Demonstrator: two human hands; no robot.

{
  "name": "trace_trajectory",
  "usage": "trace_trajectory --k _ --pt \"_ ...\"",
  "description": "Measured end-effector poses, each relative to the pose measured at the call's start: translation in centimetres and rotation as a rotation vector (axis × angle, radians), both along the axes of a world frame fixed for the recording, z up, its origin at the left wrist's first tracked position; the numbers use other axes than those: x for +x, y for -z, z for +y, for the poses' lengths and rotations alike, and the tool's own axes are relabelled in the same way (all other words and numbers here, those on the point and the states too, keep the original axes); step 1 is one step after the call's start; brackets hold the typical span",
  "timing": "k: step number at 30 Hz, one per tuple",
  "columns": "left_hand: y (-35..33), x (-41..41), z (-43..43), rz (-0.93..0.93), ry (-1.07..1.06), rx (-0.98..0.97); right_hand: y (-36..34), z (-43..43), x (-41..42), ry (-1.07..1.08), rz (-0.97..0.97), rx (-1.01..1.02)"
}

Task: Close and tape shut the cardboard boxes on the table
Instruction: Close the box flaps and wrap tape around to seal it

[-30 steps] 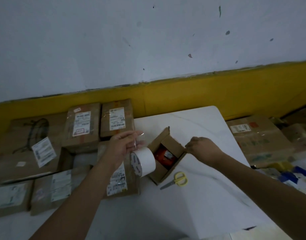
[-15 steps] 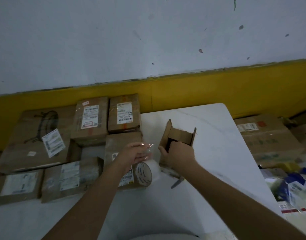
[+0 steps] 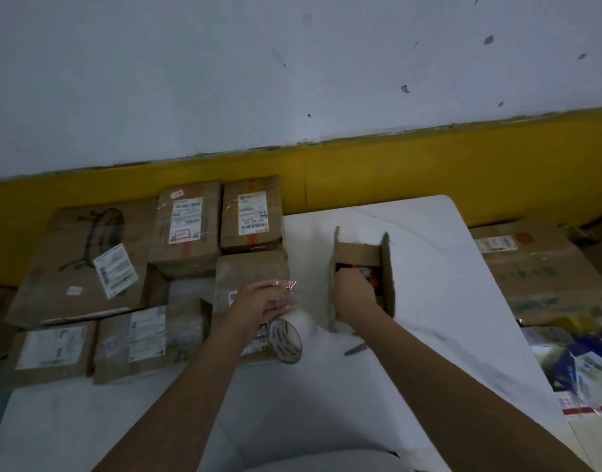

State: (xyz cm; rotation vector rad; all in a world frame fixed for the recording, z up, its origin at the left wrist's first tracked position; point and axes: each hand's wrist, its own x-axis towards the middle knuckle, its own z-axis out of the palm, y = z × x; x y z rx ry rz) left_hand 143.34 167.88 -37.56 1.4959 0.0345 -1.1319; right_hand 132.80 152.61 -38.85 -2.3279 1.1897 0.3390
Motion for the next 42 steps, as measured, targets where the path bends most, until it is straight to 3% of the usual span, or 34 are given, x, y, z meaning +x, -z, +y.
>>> trace_trajectory --k 3,5,8,10,14,21,23,26,28,30,33,37,42 --pt "-0.4 -0.3 -0.2 0.012 0.005 -0.015 -0.7 -1.0 -1.0 -0.177 0.081 -0.219" --pt "-1.0 -0.8 -0.6 0.026 0.028 -0.029 -0.6 -1.5 -2.2 -0.323 0.0 -0.418" --pt "-1.8 -1.3 -1.1 0.029 0.075 -0.052 1.2 -2.4 -4.6 -0.452 -0.155 -0.54" --pt "-2.2 -1.7 -1.6 0.026 0.099 -0.06 3.3 -2.6 -6.5 -0.485 -0.214 -0.532" --pt "-2.3 -2.7 -2.7 0.053 0.125 -0.071 6.8 -2.7 -9.0 -0.546 -0.147 -0.382" --pt "-2.1 -4.9 -4.4 0.074 0.147 -0.105 9.0 -2.2 -9.0 -0.574 -0.11 -0.323" --pt "-2.0 -5.5 -4.9 0.083 0.164 -0.102 8.8 -2.8 -8.9 -0.588 -0.223 -0.21" --pt "-1.6 -6.2 -5.9 0.106 0.163 -0.111 6.8 -3.5 -9.3 -0.305 -0.622 0.098" --pt "-1.1 -6.4 -6.8 0.15 0.141 -0.138 3.9 -3.2 -10.0 -0.024 -0.754 0.259" --pt "-0.5 -6.7 -7.9 0.166 0.14 -0.147 1.4 -2.2 -10.7 0.215 -0.712 0.385" --pt "0.1 -7.2 -9.3 0.152 0.139 -0.144 -0.8 -0.9 -11.6 0.399 -0.679 0.592" --pt "0.2 -7.6 -10.5 0.122 0.157 -0.143 -2.3 -0.8 -12.3 0.463 -0.584 0.655" --pt "-0.1 -7.1 -11.5 0.103 0.077 -0.093 -3.1 -1.7 -12.7 0.522 -0.614 0.693"
